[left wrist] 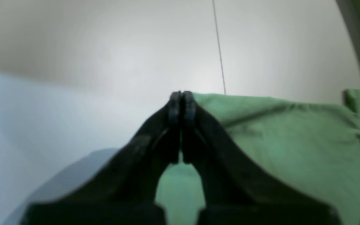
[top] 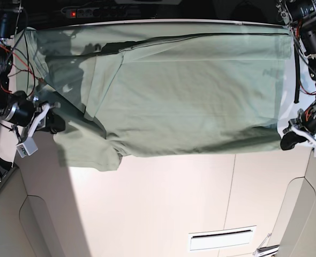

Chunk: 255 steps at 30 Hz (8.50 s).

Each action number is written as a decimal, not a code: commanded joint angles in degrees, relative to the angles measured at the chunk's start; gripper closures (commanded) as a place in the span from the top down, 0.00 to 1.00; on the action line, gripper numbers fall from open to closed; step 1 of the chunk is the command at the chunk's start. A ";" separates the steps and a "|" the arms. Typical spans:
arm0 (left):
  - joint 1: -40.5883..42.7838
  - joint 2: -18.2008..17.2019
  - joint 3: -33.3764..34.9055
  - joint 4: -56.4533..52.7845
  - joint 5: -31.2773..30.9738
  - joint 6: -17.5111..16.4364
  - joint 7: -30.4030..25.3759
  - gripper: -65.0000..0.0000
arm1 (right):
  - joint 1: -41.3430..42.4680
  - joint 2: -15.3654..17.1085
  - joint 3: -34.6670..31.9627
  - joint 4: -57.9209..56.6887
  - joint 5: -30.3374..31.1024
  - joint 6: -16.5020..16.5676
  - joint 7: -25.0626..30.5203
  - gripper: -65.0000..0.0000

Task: Fold the T-shirt properly

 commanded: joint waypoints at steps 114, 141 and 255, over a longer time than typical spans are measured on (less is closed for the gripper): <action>12.63 -4.33 -18.05 8.98 -24.55 -6.09 14.56 0.31 | -19.04 -3.96 -9.35 22.91 1.18 0.02 -8.66 0.00; 14.12 -4.37 -18.08 8.98 -24.68 -6.09 17.18 0.39 | -23.30 -3.93 -9.35 25.68 6.51 0.31 -10.64 0.50; 21.66 26.32 27.76 22.25 -30.36 -6.09 17.11 0.00 | -17.92 -3.61 5.88 13.53 -32.92 -15.21 -0.48 0.49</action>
